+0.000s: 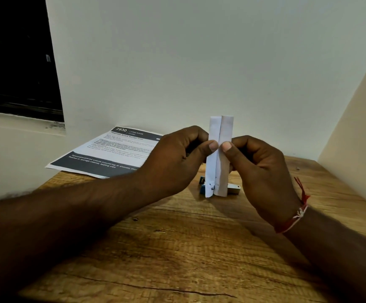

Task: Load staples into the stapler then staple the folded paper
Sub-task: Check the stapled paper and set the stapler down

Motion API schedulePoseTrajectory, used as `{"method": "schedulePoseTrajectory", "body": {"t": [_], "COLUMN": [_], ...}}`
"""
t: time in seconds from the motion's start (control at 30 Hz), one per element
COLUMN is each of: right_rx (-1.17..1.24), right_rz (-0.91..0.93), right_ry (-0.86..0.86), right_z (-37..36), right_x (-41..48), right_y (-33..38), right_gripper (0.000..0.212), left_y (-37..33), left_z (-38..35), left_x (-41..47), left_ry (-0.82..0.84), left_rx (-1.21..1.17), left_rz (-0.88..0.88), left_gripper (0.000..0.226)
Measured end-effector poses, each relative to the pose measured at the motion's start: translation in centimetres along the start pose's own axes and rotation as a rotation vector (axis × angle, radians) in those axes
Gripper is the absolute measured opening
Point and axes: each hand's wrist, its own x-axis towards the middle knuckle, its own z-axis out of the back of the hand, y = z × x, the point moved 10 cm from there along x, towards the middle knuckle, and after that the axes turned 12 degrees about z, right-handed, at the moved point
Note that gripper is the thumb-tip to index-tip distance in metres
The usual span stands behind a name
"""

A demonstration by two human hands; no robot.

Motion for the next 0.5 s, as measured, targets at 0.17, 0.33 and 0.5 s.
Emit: {"method": "schedulePoseTrajectory", "body": {"t": [0.17, 0.33, 0.5], "right_rx": [0.109, 0.115, 0.093], "right_rz": [-0.05, -0.067, -0.1], "right_ry": [0.06, -0.025, -0.002], "right_z": [-0.8, 0.4, 0.0], "right_x": [-0.2, -0.1, -0.2], "right_y": [-0.3, -0.5, -0.5], "right_gripper": [0.036, 0.022, 0.015], "left_y": [0.5, -0.3, 0.4], "left_z": [-0.8, -1.7, -0.9], "left_x": [0.1, -0.5, 0.0], "left_ry": [0.052, 0.091, 0.038], "left_rx": [-0.084, 0.036, -0.023], "left_rz": [0.01, -0.028, 0.034], "left_gripper": [0.024, 0.011, 0.013]}}
